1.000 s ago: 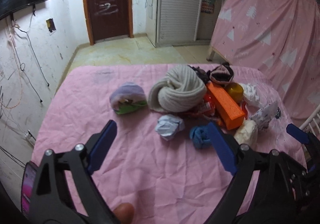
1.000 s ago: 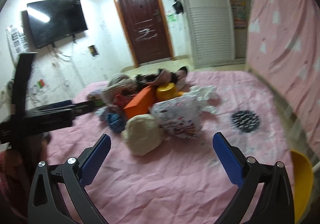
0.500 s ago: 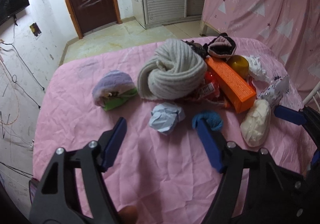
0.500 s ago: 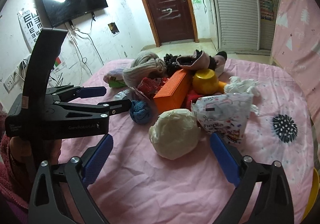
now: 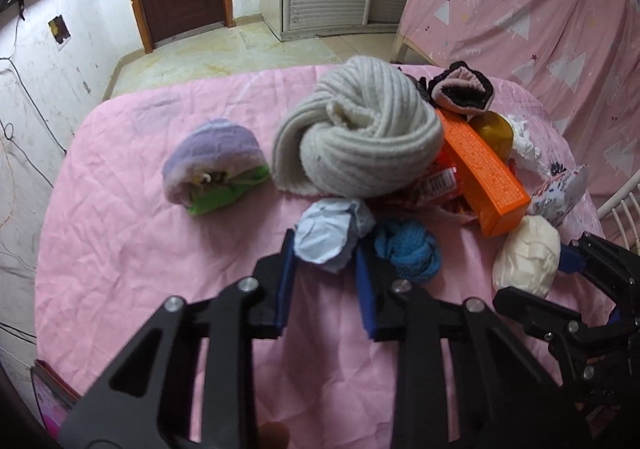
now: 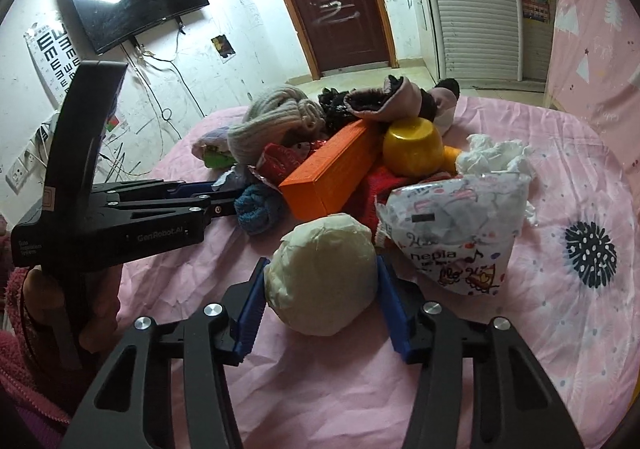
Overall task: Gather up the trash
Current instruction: 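Grasp the cream paper ball with the right tool while the left tool grasps the pale-blue crumpled paper, then carry both items to the yellow bin and open both tools to drop them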
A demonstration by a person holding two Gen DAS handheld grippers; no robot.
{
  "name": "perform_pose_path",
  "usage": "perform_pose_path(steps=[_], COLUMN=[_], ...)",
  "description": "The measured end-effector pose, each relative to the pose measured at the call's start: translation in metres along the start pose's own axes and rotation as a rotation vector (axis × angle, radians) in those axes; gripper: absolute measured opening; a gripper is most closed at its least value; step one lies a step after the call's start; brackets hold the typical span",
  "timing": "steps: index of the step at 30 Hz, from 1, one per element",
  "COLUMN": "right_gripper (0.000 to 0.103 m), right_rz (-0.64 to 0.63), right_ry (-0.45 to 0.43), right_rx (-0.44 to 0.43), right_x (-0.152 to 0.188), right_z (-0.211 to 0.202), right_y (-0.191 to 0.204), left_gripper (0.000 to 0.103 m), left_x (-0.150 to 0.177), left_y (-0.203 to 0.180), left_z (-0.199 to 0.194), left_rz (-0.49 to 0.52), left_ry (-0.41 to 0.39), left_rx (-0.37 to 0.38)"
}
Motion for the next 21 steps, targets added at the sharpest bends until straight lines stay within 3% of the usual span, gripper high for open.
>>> perform_pose_path(steps=[11, 21], right_gripper=[0.046, 0.046], right_rz=[-0.008, 0.083], right_ry=[-0.084, -0.184], right_rx=[-0.015, 0.088], right_x=[-0.001, 0.025], right_z=[-0.032, -0.088], right_y=[0.009, -0.036], left_gripper=[0.025, 0.025], left_x=[0.013, 0.015], left_y=[-0.01, -0.082], left_z=[-0.043, -0.068], left_rz=[0.027, 0.145], left_ry=[-0.088, -0.108], left_rx=[-0.008, 0.07])
Point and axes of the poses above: each gripper's, at about its wrist camera, not at the fingertips, and z roughly the way its jaws point, y to its left, x to its underside, the point moved 3 cm from there along z, roughly the way its jaws point, and after that the axes turned 14 degrees about -z, right-handed, at the moved point
